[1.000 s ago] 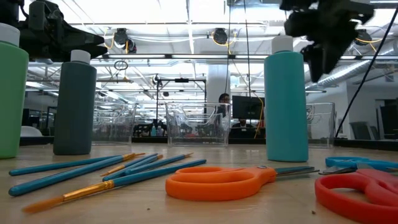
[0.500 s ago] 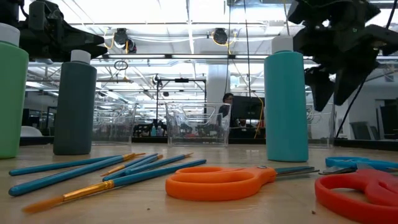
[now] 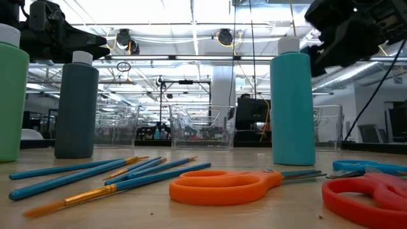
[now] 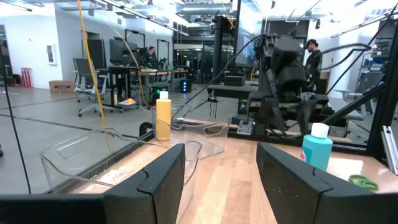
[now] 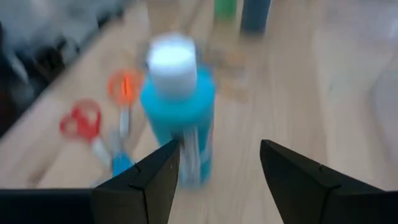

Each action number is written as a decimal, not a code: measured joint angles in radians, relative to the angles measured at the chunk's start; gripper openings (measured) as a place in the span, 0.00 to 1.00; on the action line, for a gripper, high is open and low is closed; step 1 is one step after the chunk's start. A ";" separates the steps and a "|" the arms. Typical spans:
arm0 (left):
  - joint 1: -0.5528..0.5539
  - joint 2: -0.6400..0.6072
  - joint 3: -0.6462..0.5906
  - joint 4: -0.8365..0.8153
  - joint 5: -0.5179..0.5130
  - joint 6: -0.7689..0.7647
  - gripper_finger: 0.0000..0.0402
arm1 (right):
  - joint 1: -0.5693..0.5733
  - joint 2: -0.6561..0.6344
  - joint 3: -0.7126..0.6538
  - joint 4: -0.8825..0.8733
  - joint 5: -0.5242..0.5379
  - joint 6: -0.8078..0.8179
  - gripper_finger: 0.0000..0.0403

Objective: Pick & Place Paint Supplies
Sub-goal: Put the light blue paint bottle into the right transparent bin

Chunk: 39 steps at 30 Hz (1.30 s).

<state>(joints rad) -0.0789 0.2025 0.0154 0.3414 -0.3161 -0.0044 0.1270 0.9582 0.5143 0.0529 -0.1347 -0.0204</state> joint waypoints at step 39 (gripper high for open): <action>0.000 0.000 0.000 0.000 0.000 0.000 0.52 | -0.001 0.202 0.638 0.216 -0.059 -0.028 0.53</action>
<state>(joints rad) -0.0788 0.2024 0.0154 0.3412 -0.3161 -0.0044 0.1258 1.1598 1.1520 0.2687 -0.1935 -0.0480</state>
